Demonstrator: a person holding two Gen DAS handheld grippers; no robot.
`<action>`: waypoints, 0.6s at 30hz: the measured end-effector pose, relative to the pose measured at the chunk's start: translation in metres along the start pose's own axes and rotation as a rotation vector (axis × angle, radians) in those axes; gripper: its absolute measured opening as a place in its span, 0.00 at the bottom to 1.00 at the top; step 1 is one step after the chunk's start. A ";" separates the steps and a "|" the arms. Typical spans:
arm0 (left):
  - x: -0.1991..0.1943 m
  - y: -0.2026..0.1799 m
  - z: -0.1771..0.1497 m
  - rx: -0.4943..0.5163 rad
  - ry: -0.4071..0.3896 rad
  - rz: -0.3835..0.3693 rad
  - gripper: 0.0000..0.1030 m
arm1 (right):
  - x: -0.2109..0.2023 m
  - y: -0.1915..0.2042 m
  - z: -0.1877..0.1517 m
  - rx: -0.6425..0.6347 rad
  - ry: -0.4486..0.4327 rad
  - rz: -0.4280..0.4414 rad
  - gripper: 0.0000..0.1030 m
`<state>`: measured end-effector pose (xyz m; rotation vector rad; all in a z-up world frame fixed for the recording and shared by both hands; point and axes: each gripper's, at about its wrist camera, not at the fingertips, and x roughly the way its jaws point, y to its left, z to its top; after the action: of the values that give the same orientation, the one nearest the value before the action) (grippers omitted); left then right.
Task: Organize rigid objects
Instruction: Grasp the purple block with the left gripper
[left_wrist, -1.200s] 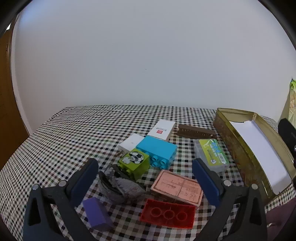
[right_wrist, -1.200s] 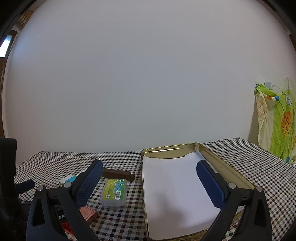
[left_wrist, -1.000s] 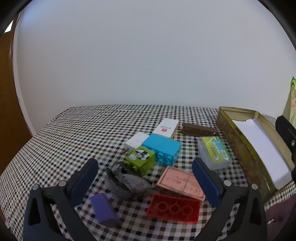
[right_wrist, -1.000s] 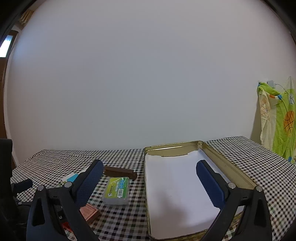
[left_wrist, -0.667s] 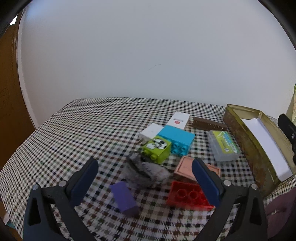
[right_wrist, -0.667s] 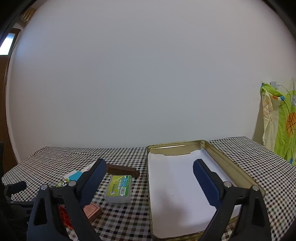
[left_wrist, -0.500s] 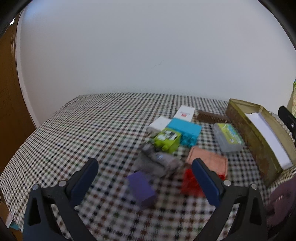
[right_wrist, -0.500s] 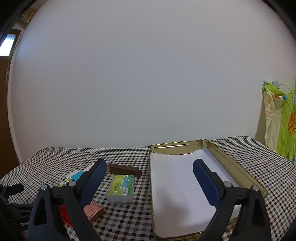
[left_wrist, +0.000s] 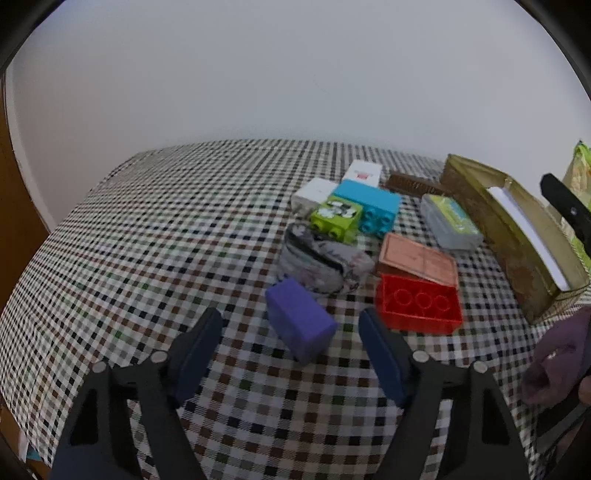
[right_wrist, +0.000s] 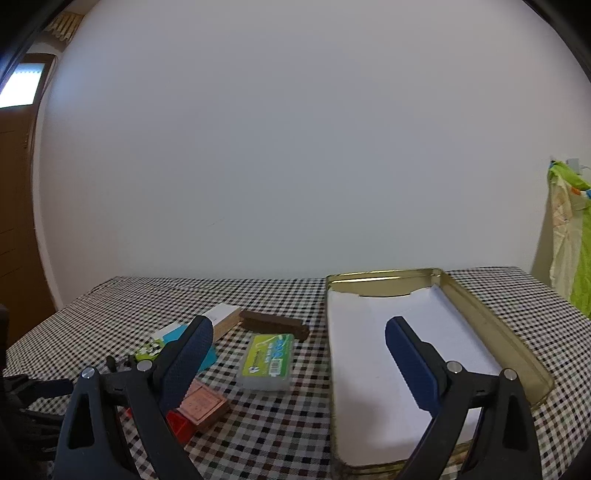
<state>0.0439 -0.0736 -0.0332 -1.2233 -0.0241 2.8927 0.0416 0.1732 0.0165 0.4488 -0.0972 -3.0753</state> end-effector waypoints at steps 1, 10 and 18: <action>0.002 0.002 0.000 -0.010 0.007 0.002 0.74 | 0.001 0.002 -0.001 -0.006 0.007 0.006 0.93; 0.022 0.027 0.004 -0.088 0.084 0.019 0.45 | -0.004 0.013 -0.008 -0.009 0.038 0.039 0.93; 0.020 0.034 0.002 -0.094 0.079 0.016 0.17 | 0.013 0.003 -0.006 -0.003 0.080 0.090 0.93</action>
<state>0.0290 -0.1073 -0.0467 -1.3575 -0.1524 2.8841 0.0312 0.1690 0.0071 0.5503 -0.1079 -2.9652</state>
